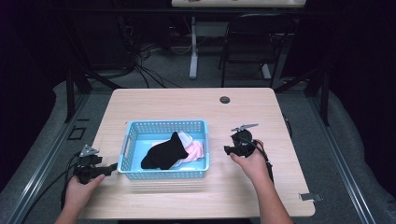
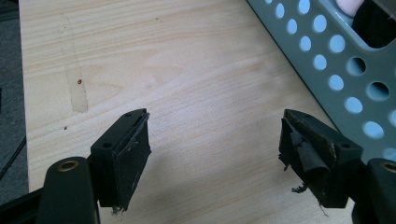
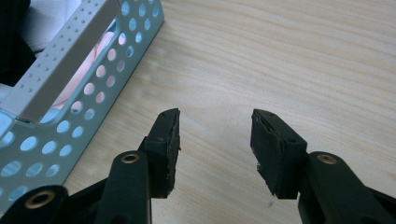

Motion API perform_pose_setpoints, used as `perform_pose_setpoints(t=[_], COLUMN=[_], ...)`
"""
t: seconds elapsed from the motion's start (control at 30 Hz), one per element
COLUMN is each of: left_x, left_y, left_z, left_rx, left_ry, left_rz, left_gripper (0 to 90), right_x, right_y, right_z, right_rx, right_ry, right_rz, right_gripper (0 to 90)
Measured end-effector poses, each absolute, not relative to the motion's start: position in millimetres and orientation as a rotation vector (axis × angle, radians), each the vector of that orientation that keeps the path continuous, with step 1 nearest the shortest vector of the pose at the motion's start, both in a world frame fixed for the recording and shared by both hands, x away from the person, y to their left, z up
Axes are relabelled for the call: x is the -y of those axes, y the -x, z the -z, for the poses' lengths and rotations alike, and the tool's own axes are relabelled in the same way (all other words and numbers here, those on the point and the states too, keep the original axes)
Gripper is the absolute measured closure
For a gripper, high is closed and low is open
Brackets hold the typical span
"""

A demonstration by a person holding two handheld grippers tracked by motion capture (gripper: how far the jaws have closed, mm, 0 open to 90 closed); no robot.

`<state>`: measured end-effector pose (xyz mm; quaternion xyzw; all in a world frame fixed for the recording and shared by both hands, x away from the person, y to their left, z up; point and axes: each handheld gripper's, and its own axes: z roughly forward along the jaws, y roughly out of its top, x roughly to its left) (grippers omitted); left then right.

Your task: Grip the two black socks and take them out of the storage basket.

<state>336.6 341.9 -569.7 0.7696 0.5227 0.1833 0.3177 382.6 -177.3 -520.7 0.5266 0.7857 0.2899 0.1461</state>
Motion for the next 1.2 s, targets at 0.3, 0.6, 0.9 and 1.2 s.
perform_pose_setpoints(t=[0.3,0.6,0.9,1.2], left_x=[-342.3,-342.0,-342.1,-342.2], left_y=[-336.1,-337.1,-336.8,-334.0], left_z=[569.0,570.4,570.7,568.6], left_rx=[-1.376,-1.38,-1.384,-1.373], left_ry=[-2.026,-2.024,-2.034,-2.026], left_rz=[-0.481,-0.479,-0.481,-0.483], left_gripper=[24.4,24.5,24.5,24.6], right_x=[174.3,182.8,183.0,173.7], right_y=[-380.7,-380.0,-385.7,-392.9], right_z=[517.5,509.7,492.6,470.9], right_rx=[-2.287,-2.276,-2.346,-2.418], right_ry=[-1.558,-1.601,-1.614,-1.599], right_rz=[-0.813,-0.852,-0.882,-0.852], right_gripper=[54.7,55.6,58.0,60.8])
